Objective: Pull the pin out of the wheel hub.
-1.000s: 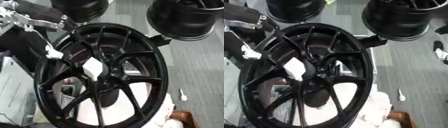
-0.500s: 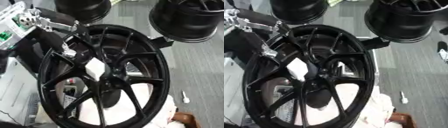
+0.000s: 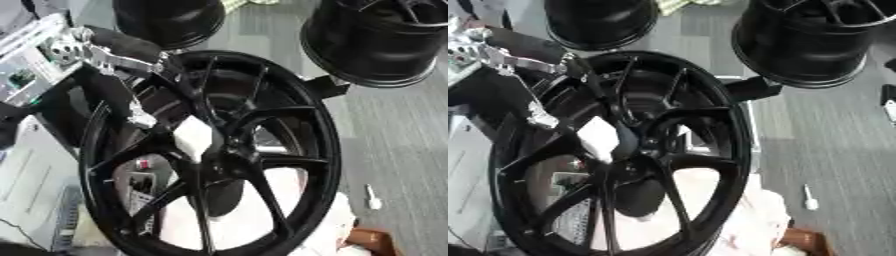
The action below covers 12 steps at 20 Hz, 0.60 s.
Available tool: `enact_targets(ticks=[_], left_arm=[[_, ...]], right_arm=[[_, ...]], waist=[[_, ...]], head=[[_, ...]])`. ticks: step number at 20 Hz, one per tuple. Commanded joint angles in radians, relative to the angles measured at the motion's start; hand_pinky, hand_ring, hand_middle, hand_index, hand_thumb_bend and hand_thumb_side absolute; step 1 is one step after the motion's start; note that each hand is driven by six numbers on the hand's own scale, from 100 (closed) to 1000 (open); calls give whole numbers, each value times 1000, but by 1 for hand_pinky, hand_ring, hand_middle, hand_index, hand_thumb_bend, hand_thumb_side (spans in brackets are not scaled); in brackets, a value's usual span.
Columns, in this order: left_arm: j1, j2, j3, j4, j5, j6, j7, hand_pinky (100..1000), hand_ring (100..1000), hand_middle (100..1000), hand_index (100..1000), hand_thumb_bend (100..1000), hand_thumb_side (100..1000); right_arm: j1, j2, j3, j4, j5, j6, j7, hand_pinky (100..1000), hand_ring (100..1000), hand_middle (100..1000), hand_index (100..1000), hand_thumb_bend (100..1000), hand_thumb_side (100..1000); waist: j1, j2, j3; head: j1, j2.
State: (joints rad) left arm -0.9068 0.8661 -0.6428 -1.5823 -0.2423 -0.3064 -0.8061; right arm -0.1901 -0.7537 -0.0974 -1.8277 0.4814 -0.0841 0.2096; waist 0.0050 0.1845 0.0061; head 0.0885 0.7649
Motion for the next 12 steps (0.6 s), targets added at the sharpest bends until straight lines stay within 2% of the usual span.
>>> enact_targets(ticks=[1,6,9,12], left_arm=[[-3,53,18,-55,8,-103,-101,876,823,787,886,382,614],[7,67,14,-99,9,-89,-101,880,836,809,893,410,607],[-3,61,15,-113,-2,-82,-101,892,850,829,900,447,565],[-9,53,14,-120,-4,-77,-101,892,851,826,899,439,501]], right_arm=[[-11,-27,-7,-6,-5,-1,-4,884,750,653,749,100,238],[-9,-22,-5,-4,-5,-2,-5,884,749,652,749,100,241],[-7,-18,-4,-2,-6,-1,-6,884,748,651,748,100,231],[-5,-14,-3,2,-6,-1,-6,884,748,650,748,100,256]], waist=[[0,-15,-2],[0,-14,-3],[0,-14,-3],[1,-13,-4]], head=[[-9,5],[-14,5],[-12,5],[-10,5]])
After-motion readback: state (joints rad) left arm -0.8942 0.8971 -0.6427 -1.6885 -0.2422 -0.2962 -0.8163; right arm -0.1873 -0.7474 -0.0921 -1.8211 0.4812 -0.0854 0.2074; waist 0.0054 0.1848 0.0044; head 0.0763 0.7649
